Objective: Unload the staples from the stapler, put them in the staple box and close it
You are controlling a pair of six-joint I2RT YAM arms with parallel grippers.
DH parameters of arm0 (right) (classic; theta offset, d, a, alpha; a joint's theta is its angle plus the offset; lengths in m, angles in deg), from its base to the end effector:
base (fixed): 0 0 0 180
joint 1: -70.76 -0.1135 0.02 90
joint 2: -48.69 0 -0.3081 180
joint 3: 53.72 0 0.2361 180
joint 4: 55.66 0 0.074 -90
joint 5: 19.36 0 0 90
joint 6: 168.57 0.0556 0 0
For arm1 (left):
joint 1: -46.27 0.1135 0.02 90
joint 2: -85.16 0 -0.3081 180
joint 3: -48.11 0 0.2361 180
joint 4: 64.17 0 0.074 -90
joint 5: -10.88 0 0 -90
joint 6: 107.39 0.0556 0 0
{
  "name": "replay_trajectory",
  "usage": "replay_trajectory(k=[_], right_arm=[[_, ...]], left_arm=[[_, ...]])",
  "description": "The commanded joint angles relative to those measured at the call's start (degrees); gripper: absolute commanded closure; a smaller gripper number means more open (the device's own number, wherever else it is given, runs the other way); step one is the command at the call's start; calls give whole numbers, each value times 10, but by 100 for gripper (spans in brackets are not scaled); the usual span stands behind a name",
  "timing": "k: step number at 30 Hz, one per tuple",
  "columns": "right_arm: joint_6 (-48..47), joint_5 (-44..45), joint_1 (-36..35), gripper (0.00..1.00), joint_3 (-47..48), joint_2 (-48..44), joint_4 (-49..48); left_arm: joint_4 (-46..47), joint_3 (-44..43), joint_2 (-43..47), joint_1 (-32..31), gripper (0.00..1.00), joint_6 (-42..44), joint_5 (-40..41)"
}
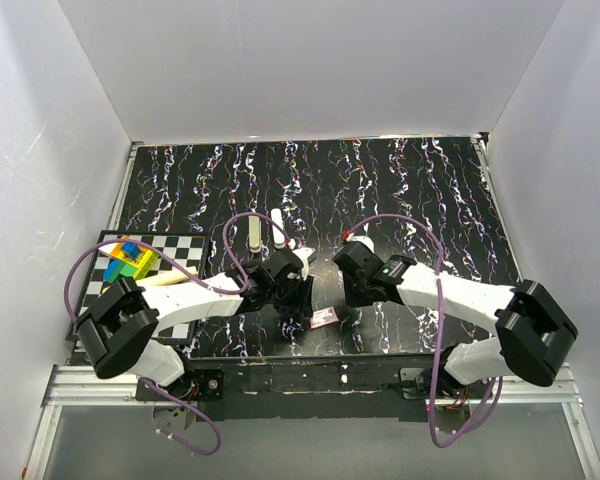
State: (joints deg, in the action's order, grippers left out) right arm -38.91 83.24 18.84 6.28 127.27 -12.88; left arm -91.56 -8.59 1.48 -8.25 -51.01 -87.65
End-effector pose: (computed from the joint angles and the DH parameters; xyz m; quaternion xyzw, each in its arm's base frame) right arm 0.1602 0.1848 0.2277 -0.0759 0.9605 0.1021 0.2476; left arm 0.1509 -0.2260 0.2078 0.1946 0.9295 -0.2631 0.1700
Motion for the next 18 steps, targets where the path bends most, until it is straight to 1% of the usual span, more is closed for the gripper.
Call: replay_trajectory(k=[1, 5, 9, 10, 13, 17, 18], right_arm=[[-12, 59, 5, 78, 18, -36, 35], [-24, 83, 4, 69, 5, -77, 46], [-34, 121, 4, 60, -2, -127, 65], [-38, 128, 4, 57, -3, -144, 69], [-47, 137, 5, 53, 0, -176, 82], [-67, 137, 5, 48, 6, -209, 88], [-70, 139, 5, 45, 10, -215, 93]], left_arm=[[-27, -22, 50, -2, 73, 18, 40], [-28, -18, 87, -2, 70, 22, 54], [-39, -19, 137, -2, 58, 30, 77], [-46, -21, 146, -2, 55, 32, 104], [-65, -30, 178, -2, 51, 38, 130], [-90, -45, 218, -2, 40, 50, 159], [-97, -49, 226, -2, 37, 53, 167]])
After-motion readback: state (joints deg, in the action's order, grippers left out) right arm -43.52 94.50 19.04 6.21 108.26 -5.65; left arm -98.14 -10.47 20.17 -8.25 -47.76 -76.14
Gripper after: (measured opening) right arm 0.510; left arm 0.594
